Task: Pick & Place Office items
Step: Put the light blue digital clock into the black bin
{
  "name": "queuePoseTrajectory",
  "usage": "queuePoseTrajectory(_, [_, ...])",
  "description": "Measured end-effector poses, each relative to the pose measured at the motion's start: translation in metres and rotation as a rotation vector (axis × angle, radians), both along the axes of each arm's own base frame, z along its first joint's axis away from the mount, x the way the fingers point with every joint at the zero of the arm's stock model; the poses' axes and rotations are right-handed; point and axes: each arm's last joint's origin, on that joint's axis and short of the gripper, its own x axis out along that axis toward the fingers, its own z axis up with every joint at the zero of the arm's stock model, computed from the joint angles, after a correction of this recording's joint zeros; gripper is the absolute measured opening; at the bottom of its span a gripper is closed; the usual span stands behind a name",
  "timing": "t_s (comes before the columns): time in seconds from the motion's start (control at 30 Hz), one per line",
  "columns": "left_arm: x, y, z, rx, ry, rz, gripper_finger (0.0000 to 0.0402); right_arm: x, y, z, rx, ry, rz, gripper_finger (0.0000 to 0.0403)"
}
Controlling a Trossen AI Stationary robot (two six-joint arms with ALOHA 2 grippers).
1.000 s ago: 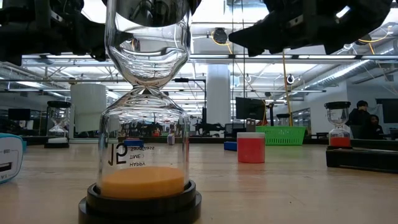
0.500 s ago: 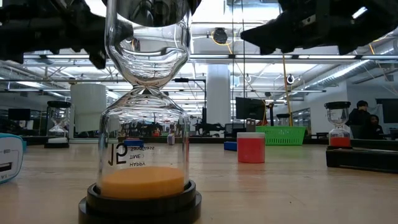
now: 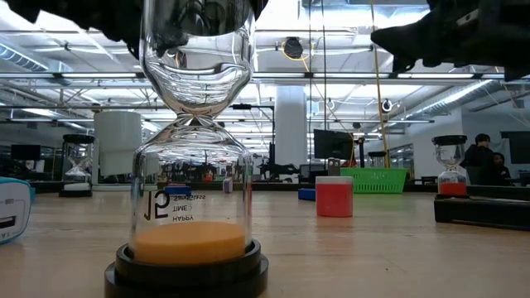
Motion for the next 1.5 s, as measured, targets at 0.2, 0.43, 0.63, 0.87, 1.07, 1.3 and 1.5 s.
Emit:
queuePoseTrajectory(0.2, [0.000,-0.012,0.001,-0.026,0.241,0.037,0.0006,-0.005,0.000,-0.001,0.001,-0.021,0.000,0.0000])
queuePoseTrajectory(0.43, [0.019,-0.027,-0.007,-0.019,0.508,0.082,0.0025,-0.005,0.000,0.000,0.001,-0.034,0.000,0.0000])
queuePoseTrajectory(0.63, [0.028,-0.038,-0.012,-0.041,0.731,0.187,0.0094,-0.005,0.000,0.000,0.002,-0.036,0.000,0.0000])
queuePoseTrajectory(0.87, [0.021,-0.050,-0.015,-0.237,0.967,0.260,0.0172,-0.005,0.000,0.000,0.002,-0.033,0.000,0.0000])
queuePoseTrajectory(1.07, [0.000,-0.070,-0.024,-0.356,1.022,0.349,0.0215,-0.005,0.000,0.000,0.026,-0.031,0.003,0.0000])
queuePoseTrajectory(1.3, [-0.034,-0.077,-0.047,-0.431,0.970,0.538,0.0221,-0.005,0.000,0.000,0.024,-0.031,0.003,0.0000])
queuePoseTrajectory(1.5, [-0.043,-0.069,-0.063,-0.582,0.908,0.782,0.0221,-0.005,0.000,0.001,0.027,-0.046,0.004,0.0000])
